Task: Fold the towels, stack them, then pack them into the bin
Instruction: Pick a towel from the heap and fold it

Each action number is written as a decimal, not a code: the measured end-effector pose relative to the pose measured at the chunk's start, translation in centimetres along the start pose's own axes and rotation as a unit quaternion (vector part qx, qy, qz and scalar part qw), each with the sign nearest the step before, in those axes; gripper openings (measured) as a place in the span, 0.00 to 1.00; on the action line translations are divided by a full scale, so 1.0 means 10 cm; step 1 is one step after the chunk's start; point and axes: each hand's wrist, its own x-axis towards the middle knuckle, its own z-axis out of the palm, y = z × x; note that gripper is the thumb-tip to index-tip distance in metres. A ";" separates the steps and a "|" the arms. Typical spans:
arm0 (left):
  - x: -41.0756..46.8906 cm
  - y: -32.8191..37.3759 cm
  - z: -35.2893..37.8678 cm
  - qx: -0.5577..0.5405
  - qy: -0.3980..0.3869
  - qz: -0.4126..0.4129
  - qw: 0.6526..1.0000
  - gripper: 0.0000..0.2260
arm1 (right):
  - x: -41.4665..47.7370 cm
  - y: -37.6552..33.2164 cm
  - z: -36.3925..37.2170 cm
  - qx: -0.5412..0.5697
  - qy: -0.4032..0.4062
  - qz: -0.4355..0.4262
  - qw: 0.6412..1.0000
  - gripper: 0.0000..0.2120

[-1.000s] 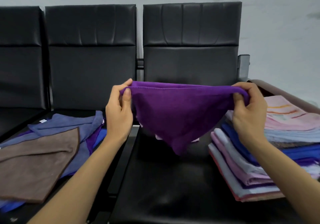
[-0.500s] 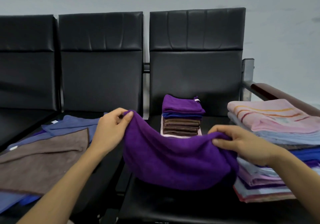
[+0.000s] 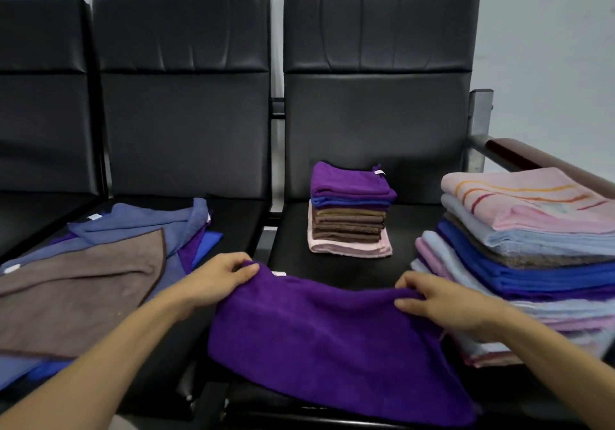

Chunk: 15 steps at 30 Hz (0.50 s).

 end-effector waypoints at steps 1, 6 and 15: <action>0.04 0.00 0.05 -0.003 0.021 0.003 1.000 0.10 | 0.04 0.01 0.01 -0.038 0.043 0.022 0.998 0.04; 0.28 -0.05 0.22 0.047 0.073 -0.006 0.996 0.09 | 0.15 0.06 0.11 -0.268 0.092 0.088 0.955 0.08; 0.36 -0.11 0.34 0.154 0.004 -0.071 0.986 0.12 | 0.10 0.04 0.27 -0.508 0.149 0.006 0.848 0.18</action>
